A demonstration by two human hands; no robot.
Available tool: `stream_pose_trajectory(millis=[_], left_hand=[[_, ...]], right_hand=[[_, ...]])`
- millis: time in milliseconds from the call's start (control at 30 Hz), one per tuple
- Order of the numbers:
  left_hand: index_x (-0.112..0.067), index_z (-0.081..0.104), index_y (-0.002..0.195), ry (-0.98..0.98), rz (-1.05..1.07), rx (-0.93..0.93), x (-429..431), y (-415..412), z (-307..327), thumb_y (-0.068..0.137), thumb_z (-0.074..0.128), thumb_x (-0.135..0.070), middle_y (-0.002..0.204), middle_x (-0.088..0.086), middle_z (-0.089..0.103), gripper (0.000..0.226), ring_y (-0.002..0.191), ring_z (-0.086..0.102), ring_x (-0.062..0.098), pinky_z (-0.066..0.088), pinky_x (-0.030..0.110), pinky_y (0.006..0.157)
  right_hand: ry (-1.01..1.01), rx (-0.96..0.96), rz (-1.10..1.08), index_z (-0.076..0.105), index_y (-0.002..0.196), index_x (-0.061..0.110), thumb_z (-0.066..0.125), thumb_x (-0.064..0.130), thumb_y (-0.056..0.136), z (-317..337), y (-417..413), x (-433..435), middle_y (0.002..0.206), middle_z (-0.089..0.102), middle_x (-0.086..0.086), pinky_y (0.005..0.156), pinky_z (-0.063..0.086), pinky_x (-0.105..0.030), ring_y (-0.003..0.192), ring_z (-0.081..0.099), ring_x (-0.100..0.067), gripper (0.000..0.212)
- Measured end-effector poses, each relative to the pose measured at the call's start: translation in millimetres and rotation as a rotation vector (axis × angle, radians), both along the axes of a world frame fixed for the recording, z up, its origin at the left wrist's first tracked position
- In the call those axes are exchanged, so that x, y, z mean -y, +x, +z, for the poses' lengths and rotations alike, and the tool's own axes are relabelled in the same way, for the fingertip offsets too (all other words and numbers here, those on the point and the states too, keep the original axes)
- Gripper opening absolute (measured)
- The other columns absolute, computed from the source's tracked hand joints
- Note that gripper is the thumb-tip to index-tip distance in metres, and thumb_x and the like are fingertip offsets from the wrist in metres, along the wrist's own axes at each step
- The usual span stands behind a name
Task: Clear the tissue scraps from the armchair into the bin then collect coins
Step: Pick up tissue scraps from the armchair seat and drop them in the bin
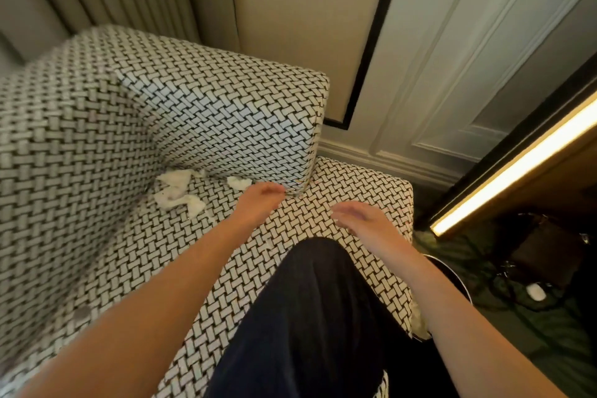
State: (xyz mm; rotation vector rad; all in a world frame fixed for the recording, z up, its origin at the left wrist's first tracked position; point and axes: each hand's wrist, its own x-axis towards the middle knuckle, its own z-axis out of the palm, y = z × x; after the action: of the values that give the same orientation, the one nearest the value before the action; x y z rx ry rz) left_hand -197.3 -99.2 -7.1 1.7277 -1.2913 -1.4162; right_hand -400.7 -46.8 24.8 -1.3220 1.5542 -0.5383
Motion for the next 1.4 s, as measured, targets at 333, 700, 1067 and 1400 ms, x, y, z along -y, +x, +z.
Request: stream_pose_trajectory(millis=[333, 700, 1067, 1400], left_hand=[[-0.021, 0.047, 0.129, -0.086, 0.31, 0.3, -17, 120, -47, 0.088, 0.058, -0.008, 0.129, 0.002, 0.048, 0.044, 0.074, 0.053, 0.012, 0.045, 0.019, 0.05], [-0.043, 0.031, 0.142, 0.043, -0.083, 0.512, -6, 146, -79, 0.087, 0.062, -0.024, 0.157, -0.008, -0.01, 0.066, 0.145, -0.003, 0.028, 0.011, 0.044, 0.118], [-0.038, 0.015, 0.148, 0.106, -0.289, 0.594, -9, 147, -90, 0.091, 0.055, -0.037, 0.156, -0.003, -0.02, 0.07, 0.143, -0.018, 0.029, 0.003, 0.047, 0.117], [-0.021, 0.021, 0.147, 0.002, -0.063, 0.611, -4, 130, -84, 0.089, 0.057, -0.035, 0.157, 0.0, 0.008, 0.07, 0.144, 0.006, 0.028, 0.013, 0.044, 0.117]], right_hand=[[-0.021, -0.101, 0.284, 0.059, 0.121, 0.025, 0.051, 0.028, 0.096, -31, 101, 40, 0.115, 0.059, 0.015, 0.07, 0.031, -0.005, 0.098, 0.05, 0.007, 0.027], [-0.034, -0.356, 0.47, 0.043, 0.137, 0.039, 0.052, 0.017, 0.093, -85, 148, 81, 0.158, 0.008, -0.007, 0.116, 0.014, -0.039, 0.145, 0.005, -0.027, 0.049], [0.092, -0.341, 0.571, 0.031, 0.147, 0.024, 0.035, -0.013, 0.087, -99, 171, 128, 0.157, 0.008, 0.0, 0.118, 0.015, -0.031, 0.143, 0.014, -0.02, 0.07], [-0.01, -0.058, 0.158, 0.054, 0.132, 0.016, 0.037, -0.008, 0.092, -81, 143, 101, 0.14, 0.044, -0.004, 0.074, 0.052, -0.024, 0.095, 0.059, -0.018, 0.05]])
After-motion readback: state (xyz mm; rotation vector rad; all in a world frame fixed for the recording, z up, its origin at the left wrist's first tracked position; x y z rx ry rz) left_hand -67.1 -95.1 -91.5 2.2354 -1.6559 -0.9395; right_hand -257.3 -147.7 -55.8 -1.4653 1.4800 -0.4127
